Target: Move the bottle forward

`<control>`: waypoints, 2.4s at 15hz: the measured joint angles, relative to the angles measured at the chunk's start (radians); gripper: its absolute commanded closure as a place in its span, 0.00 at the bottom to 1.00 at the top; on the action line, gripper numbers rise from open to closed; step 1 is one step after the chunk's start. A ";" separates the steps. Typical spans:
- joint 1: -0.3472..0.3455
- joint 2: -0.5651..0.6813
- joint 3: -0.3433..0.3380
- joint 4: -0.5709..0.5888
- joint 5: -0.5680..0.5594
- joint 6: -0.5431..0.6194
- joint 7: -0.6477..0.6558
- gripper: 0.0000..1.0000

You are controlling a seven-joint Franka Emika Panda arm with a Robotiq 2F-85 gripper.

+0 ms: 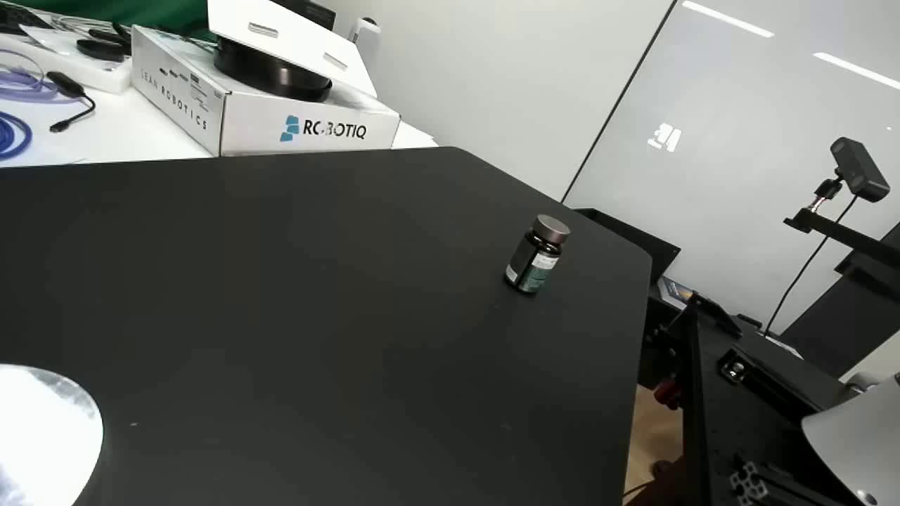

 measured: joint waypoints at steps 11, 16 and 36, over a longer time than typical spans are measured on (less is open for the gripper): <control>0.006 0.000 -0.006 -0.001 0.017 0.010 -0.007 0.00; 0.039 0.010 -0.045 -0.031 0.209 0.036 -0.080 0.00; 0.045 0.211 -0.055 -0.257 0.232 0.433 -0.098 0.00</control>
